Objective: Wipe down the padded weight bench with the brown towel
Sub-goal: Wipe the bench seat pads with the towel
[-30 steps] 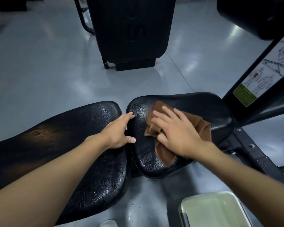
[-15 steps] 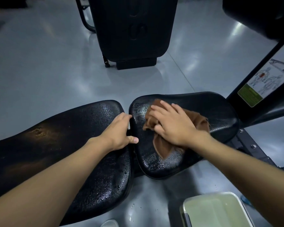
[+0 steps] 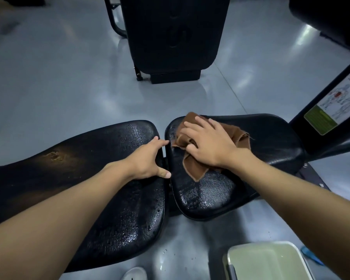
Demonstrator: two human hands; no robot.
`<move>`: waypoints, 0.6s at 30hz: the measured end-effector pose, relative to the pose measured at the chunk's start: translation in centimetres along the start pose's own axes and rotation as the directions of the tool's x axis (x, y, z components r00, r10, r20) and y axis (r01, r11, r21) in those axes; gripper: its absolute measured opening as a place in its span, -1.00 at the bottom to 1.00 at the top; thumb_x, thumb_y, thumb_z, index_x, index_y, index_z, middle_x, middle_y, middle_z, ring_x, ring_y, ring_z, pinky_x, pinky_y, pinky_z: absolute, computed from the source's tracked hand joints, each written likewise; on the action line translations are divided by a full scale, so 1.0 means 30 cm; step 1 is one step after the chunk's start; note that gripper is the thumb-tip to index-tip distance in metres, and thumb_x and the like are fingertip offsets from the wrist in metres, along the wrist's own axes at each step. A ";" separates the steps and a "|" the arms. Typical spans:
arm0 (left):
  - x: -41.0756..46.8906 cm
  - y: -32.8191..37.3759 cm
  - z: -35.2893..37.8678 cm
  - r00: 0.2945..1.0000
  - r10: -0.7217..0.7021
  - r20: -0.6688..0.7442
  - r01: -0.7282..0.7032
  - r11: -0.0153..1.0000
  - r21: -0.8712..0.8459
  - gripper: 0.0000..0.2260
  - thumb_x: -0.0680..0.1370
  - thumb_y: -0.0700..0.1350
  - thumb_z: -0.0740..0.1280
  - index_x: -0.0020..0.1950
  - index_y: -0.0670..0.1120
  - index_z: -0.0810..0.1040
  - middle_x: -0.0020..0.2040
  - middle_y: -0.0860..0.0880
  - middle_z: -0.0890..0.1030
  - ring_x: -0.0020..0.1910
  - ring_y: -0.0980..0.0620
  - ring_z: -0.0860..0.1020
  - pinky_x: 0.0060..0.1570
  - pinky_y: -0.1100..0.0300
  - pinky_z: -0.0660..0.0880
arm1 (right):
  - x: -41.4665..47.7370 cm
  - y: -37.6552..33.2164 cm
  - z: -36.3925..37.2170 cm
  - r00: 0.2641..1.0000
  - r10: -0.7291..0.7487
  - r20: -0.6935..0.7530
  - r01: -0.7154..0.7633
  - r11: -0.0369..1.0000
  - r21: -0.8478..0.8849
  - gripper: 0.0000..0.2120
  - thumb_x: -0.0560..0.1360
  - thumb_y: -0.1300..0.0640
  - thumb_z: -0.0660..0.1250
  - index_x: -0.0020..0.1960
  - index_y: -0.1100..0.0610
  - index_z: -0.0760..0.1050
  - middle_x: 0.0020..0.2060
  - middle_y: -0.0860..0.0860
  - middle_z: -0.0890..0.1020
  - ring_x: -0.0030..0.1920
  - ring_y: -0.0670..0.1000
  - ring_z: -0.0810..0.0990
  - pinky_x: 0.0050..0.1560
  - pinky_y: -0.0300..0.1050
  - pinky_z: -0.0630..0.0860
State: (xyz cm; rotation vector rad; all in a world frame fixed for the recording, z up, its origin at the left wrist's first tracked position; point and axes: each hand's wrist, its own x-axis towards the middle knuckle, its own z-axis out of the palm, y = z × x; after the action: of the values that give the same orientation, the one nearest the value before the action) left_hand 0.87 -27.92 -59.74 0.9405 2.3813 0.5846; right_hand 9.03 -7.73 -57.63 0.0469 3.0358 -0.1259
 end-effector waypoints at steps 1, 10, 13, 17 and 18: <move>0.000 -0.001 0.001 1.000 -0.002 -0.002 0.002 1.000 0.001 -0.01 0.28 0.03 0.63 0.58 0.03 0.15 0.61 -0.17 0.00 0.58 -0.01 0.04 0.47 0.19 0.06 | -0.054 -0.016 0.006 1.000 -0.024 -0.011 0.023 1.000 -0.021 -0.44 0.48 -0.14 0.00 0.47 -0.15 0.26 0.55 -0.09 0.22 0.58 0.05 0.03 0.53 0.18 -0.07; -0.013 0.012 -0.001 1.000 0.021 -0.023 -0.020 0.998 0.065 -0.03 0.30 0.05 0.62 0.57 -0.10 0.18 0.61 -0.09 0.05 0.58 -0.04 0.04 0.53 0.09 0.08 | -0.488 -0.143 0.129 0.971 -0.228 -0.071 0.224 0.973 -0.061 -0.50 0.41 -0.07 0.23 0.36 -0.08 0.44 0.51 -0.05 0.33 0.55 0.16 0.17 0.48 0.24 0.10; -0.032 0.009 -0.022 0.995 0.000 -0.099 0.014 0.990 0.138 -0.07 0.31 0.09 0.60 0.53 -0.17 0.25 0.56 -0.12 0.19 0.53 -0.08 0.21 0.49 0.08 0.18 | -0.417 -0.116 0.109 0.969 -0.238 -0.059 0.232 0.968 -0.095 -0.51 0.42 -0.09 0.19 0.35 -0.10 0.42 0.48 -0.06 0.38 0.53 0.16 0.23 0.45 0.21 0.14; -0.052 -0.026 -0.060 1.000 -0.009 0.000 0.009 0.975 0.224 -0.06 0.33 0.07 0.59 0.56 -0.17 0.20 0.59 -0.08 0.18 0.55 -0.03 0.19 0.50 0.16 0.13 | -0.218 -0.100 0.059 0.989 -0.147 -0.027 0.145 0.986 -0.083 -0.45 0.44 -0.13 0.02 0.38 -0.10 0.41 0.49 -0.07 0.37 0.54 0.11 0.20 0.46 0.20 0.14; -0.053 -0.031 -0.061 0.999 -0.012 0.029 0.005 0.971 0.239 -0.05 0.33 0.07 0.59 0.57 -0.17 0.19 0.60 -0.07 0.13 0.56 -0.02 0.15 0.50 0.18 0.11 | -0.156 -0.099 0.044 0.992 -0.126 -0.023 0.124 0.989 -0.079 -0.42 0.44 -0.15 -0.04 0.40 -0.10 0.38 0.50 -0.08 0.34 0.55 0.09 0.17 0.48 0.19 0.11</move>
State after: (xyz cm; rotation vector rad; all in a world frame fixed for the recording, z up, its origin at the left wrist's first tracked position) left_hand 0.33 -30.05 -58.36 1.0308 2.4645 0.2810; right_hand 13.73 -10.92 -58.22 -0.1491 3.0676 -0.0176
